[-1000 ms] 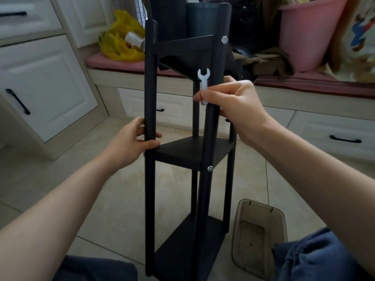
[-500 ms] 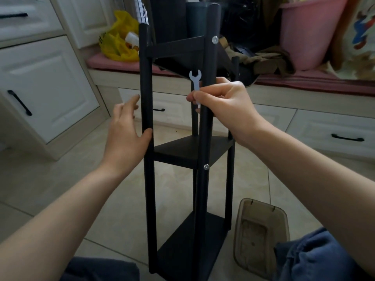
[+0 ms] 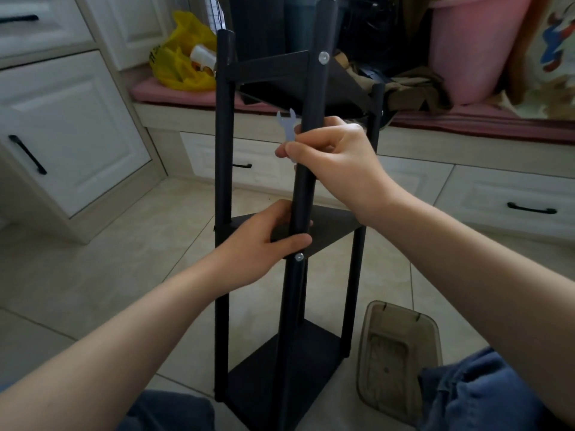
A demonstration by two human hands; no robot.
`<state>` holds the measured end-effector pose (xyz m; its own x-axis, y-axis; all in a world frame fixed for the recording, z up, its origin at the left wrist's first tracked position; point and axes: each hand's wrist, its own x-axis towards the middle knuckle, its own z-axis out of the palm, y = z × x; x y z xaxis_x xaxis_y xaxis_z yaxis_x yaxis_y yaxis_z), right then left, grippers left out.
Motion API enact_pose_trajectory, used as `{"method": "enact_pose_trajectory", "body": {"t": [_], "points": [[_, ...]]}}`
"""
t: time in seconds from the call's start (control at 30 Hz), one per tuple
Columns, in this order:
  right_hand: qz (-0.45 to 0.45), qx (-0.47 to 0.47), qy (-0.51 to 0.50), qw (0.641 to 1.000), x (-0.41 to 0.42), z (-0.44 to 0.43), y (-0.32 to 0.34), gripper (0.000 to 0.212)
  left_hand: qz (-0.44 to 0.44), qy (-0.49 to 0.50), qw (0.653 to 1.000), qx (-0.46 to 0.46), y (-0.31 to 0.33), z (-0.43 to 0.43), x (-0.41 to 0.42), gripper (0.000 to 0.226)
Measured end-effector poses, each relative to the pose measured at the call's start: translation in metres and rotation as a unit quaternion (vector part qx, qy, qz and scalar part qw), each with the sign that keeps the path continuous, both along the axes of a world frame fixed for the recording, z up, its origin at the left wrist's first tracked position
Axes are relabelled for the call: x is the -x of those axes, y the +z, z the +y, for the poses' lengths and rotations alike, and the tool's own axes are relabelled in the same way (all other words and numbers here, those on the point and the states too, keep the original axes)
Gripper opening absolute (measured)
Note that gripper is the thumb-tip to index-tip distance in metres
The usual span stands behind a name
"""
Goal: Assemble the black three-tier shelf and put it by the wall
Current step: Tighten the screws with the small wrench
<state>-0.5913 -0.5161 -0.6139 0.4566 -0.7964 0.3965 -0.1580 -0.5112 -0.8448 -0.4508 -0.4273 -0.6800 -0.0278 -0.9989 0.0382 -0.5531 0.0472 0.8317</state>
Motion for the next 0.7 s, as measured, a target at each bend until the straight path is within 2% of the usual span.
{"method": "enact_pose_trajectory", "body": {"t": [0.1,0.23,0.43,0.6,0.7], "points": [[0.007,-0.008,0.028,1.000,0.003,-0.001,0.001,0.013,0.033,-0.001,0.999,-0.008,0.002,-0.002,-0.002,0.025],[0.007,-0.044,0.069,0.997,0.009,-0.004,0.003,0.015,0.032,-0.006,0.999,-0.017,0.005,-0.003,-0.006,0.025],[-0.002,-0.072,0.077,0.994,0.015,-0.003,-0.002,0.013,0.022,-0.015,0.999,-0.047,0.013,-0.005,-0.018,0.046],[0.061,-0.027,0.062,0.996,0.029,0.000,-0.017,0.011,-0.015,-0.013,0.998,-0.066,0.014,-0.004,-0.035,0.056],[0.101,-0.032,0.061,0.992,0.034,0.008,-0.034,0.013,-0.029,-0.011,0.997,-0.070,0.014,-0.003,-0.042,0.052]]}}
